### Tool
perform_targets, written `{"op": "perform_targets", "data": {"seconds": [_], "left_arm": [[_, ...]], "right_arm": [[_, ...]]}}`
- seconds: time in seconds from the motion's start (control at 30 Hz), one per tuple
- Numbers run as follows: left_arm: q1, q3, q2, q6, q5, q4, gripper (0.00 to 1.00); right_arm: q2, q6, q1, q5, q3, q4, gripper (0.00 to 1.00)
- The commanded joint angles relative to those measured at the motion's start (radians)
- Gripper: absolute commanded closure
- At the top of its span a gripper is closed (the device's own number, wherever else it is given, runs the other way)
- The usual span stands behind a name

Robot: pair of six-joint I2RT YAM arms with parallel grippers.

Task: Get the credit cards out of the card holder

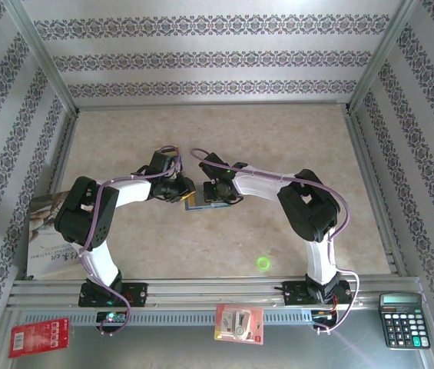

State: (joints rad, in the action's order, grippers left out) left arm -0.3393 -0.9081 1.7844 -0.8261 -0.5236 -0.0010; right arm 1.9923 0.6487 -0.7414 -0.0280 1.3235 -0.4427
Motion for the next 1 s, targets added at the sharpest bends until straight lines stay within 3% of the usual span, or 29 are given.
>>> {"op": "perform_targets", "data": {"seconds": [0.0,0.4,0.57,0.97], "left_arm": [[-0.009,-0.016,0.035,0.020,-0.021,-0.059,0.75],[-0.010,-0.031,0.016,0.027,-0.110,0.015,0.81],[-0.008,-0.028,0.004,0.041,-0.094,0.001,0.99],[-0.007,-0.144,-0.092,0.314,0.053,-0.447,1.00]], "right_arm": [[0.033,0.003,0.005,-0.023,-0.032,-0.027,0.68],[0.030,0.006,0.007,-0.034,-0.032,-0.022,0.69],[-0.020,0.010,0.014,-0.052,-0.052,0.006,0.67],[-0.289,0.002,0.023,-0.121,-0.241,0.331,0.58]]}}
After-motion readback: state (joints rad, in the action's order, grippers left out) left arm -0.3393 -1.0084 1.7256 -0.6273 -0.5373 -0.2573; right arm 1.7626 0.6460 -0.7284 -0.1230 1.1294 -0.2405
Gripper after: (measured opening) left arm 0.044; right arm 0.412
